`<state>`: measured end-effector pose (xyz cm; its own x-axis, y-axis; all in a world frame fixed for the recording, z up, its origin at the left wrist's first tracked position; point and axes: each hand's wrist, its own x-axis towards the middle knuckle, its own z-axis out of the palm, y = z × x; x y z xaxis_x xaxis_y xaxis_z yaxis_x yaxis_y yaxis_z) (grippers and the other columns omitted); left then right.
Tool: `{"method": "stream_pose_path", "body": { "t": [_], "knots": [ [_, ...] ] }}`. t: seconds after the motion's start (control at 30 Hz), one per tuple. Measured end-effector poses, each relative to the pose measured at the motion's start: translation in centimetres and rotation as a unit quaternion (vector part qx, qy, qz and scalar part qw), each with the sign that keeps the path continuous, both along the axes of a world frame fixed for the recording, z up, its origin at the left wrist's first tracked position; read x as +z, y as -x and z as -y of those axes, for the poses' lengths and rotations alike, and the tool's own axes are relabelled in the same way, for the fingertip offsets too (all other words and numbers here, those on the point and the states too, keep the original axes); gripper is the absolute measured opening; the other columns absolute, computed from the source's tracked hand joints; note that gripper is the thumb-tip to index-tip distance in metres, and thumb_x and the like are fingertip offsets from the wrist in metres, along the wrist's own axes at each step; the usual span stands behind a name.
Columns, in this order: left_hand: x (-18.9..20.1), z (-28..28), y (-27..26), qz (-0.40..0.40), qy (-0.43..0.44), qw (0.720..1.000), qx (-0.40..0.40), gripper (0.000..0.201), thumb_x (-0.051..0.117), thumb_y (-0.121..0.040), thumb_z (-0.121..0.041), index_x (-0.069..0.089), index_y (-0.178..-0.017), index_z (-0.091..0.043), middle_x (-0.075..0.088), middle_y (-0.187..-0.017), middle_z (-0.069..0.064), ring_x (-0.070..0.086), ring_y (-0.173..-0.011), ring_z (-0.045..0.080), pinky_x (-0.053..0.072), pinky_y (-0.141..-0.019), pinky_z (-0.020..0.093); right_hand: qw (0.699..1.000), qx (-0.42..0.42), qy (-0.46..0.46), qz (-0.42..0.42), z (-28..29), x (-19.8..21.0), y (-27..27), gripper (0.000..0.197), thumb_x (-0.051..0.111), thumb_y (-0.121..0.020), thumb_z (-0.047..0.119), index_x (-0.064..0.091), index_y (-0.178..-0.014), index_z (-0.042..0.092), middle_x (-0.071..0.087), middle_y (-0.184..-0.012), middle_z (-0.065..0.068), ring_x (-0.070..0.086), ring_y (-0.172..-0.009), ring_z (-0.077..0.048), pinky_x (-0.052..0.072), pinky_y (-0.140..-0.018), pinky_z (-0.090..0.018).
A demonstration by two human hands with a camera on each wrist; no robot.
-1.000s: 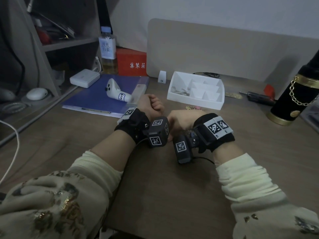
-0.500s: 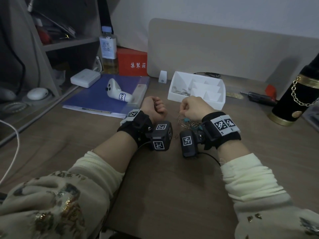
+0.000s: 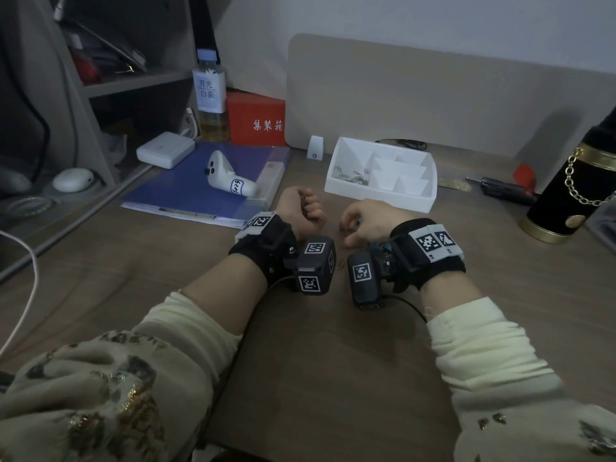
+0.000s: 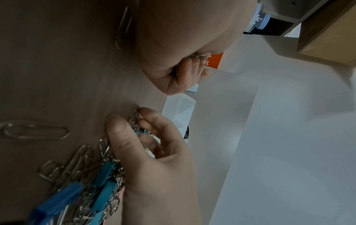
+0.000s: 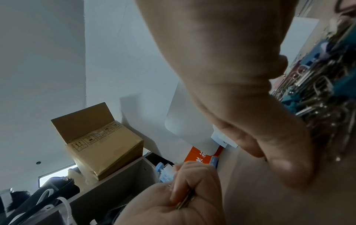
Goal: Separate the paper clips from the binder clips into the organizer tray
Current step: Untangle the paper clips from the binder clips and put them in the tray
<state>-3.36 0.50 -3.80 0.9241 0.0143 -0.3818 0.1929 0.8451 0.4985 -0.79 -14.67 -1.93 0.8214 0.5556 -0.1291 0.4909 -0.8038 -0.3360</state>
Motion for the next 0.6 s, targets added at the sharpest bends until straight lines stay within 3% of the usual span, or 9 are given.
{"method": "stream_pose_path", "body": {
  "t": [0.13,0.3,0.43,0.6],
  "knots": [
    [-0.28,0.02,-0.25,-0.01,0.001,1.0,-0.002,0.032,0.032,-0.089,-0.011,0.031,-0.058,-0.018,0.024,-0.036,-0.005,0.02,-0.024,0.009,0.014,-0.03,0.009,1.0,-0.009,-0.01,-0.005,0.05,0.11,-0.34,0.019,0.078,-0.074,0.014,0.064,-0.081,0.024,0.063,-0.077,0.009,0.06,-0.08,-0.01,0.046,-0.078,-0.023],
    [-0.31,0.07,-0.23,-0.012,-0.001,1.0,-0.005,0.034,0.03,-0.091,-0.012,0.033,-0.058,-0.017,0.025,-0.036,-0.005,0.021,-0.023,0.009,0.014,-0.03,0.009,1.0,-0.008,0.017,0.012,0.12,-0.19,-0.67,0.018,0.075,-0.076,0.018,0.062,-0.066,0.025,0.059,-0.068,0.012,0.057,-0.075,-0.01,0.046,-0.076,-0.025],
    [-0.3,0.07,-0.28,-0.021,-0.002,1.0,-0.005,0.037,0.029,-0.095,-0.015,0.034,-0.058,-0.017,0.025,-0.036,-0.005,0.021,-0.023,0.009,0.015,-0.031,0.008,0.999,0.008,0.034,0.012,0.01,-0.35,-0.66,0.008,0.07,-0.082,0.019,0.066,-0.075,0.02,0.058,-0.068,0.01,0.054,-0.072,-0.009,0.041,-0.066,-0.022],
    [-0.26,0.23,-0.4,-0.029,0.011,1.0,-0.004,0.038,0.028,-0.097,-0.02,0.035,-0.06,-0.015,0.026,-0.038,-0.003,0.023,-0.024,0.01,0.018,-0.03,0.007,0.998,0.014,0.048,0.026,-0.01,-0.39,-0.61,0.011,0.067,-0.085,0.02,0.064,-0.074,0.021,0.057,-0.067,0.011,0.053,-0.069,-0.008,0.04,-0.063,-0.022]
  ]
}}
